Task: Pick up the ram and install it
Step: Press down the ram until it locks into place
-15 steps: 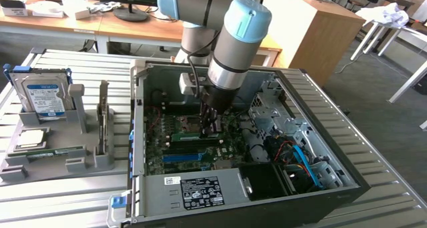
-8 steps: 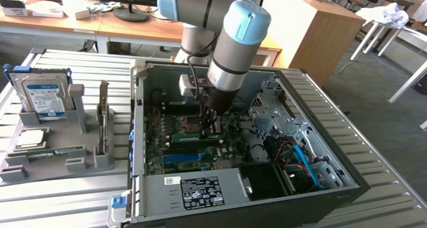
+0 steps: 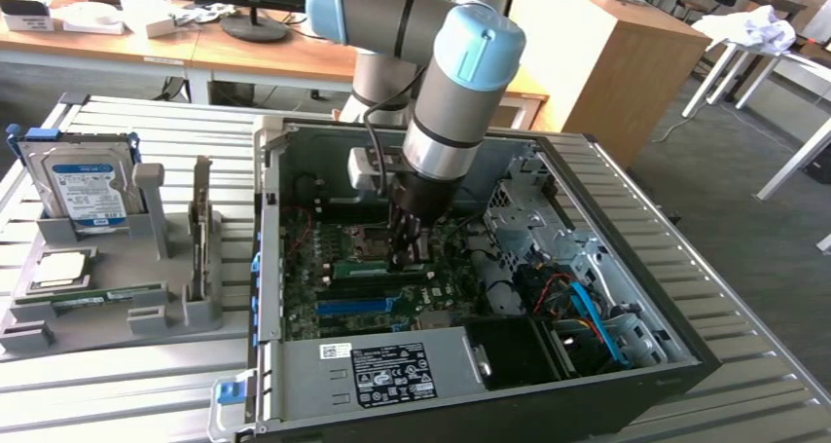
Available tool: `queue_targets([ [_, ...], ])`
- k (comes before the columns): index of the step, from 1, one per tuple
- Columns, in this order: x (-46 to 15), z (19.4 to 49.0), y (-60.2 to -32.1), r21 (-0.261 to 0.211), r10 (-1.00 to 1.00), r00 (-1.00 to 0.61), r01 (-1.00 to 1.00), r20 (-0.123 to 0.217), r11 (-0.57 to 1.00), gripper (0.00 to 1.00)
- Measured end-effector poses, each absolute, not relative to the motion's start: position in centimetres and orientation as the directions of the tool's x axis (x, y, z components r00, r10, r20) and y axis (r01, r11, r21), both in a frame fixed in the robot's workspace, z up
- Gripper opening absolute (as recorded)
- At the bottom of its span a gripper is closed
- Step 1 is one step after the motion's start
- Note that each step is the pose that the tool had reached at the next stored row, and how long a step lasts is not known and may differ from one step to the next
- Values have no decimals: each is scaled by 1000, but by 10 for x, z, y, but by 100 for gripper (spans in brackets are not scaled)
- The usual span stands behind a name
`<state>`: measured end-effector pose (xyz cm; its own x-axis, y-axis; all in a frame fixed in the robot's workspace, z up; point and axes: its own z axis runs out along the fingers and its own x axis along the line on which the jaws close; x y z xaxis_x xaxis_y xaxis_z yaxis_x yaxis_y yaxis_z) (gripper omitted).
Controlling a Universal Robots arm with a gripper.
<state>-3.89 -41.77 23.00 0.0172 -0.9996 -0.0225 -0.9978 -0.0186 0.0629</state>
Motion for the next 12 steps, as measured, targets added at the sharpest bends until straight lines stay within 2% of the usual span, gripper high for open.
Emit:
queue_targets([
  [12, -39, 227, -417, 63, -1000, 17, -998, -23, -19, 12],
])
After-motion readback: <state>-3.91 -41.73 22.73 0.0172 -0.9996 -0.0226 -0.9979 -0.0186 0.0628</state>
